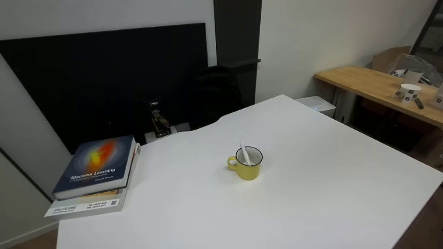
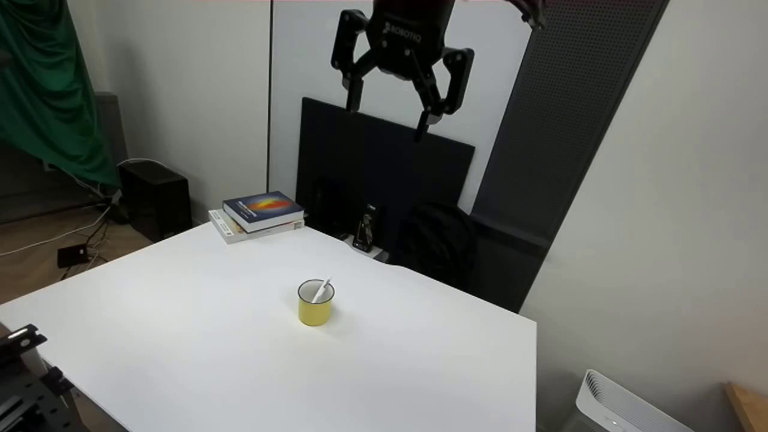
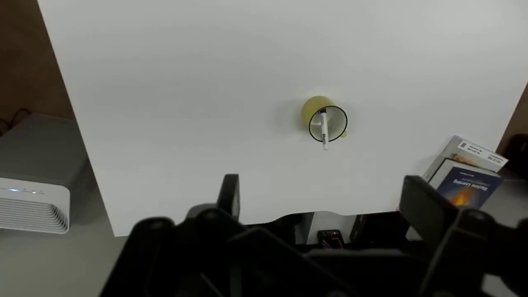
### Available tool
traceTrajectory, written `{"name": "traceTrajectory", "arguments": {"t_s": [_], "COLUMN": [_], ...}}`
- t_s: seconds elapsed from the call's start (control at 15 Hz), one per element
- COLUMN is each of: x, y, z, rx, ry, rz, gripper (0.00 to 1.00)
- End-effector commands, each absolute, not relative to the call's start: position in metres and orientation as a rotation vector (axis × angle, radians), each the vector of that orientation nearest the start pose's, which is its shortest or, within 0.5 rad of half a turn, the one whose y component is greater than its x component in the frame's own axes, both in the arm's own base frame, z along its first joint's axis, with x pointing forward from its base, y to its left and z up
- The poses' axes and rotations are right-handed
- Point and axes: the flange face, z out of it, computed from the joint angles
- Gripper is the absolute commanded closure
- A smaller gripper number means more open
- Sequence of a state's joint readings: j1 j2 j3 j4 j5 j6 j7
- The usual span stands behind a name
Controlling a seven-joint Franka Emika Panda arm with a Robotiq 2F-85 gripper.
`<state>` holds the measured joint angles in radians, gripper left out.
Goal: Remove the marker from the mug and put it on the table
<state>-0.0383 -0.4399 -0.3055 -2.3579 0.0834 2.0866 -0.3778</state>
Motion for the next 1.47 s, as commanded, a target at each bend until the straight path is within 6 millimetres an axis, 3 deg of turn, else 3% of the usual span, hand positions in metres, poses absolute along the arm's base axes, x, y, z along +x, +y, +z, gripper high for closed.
{"name": "traceTrajectory", "arguments": {"t_s": [0.0, 0.33, 0.8, 1.07, 1.4], "x": [0.414, 0.432, 0.489, 0.53, 0.582], "y": [-0.151, -0.154, -0.151, -0.115, -0.058], "z": [0.489, 0.437, 0.329, 0.285, 0.263], "rx": [-2.991, -3.009, -3.052, -3.049, -3.049], "ry": [-0.042, -0.002, 0.109, 0.064, -0.043], "rz": [-0.303, -0.309, -0.226, -0.108, -0.082], "gripper": [0.0, 0.0, 0.0, 0.0, 0.0]}}
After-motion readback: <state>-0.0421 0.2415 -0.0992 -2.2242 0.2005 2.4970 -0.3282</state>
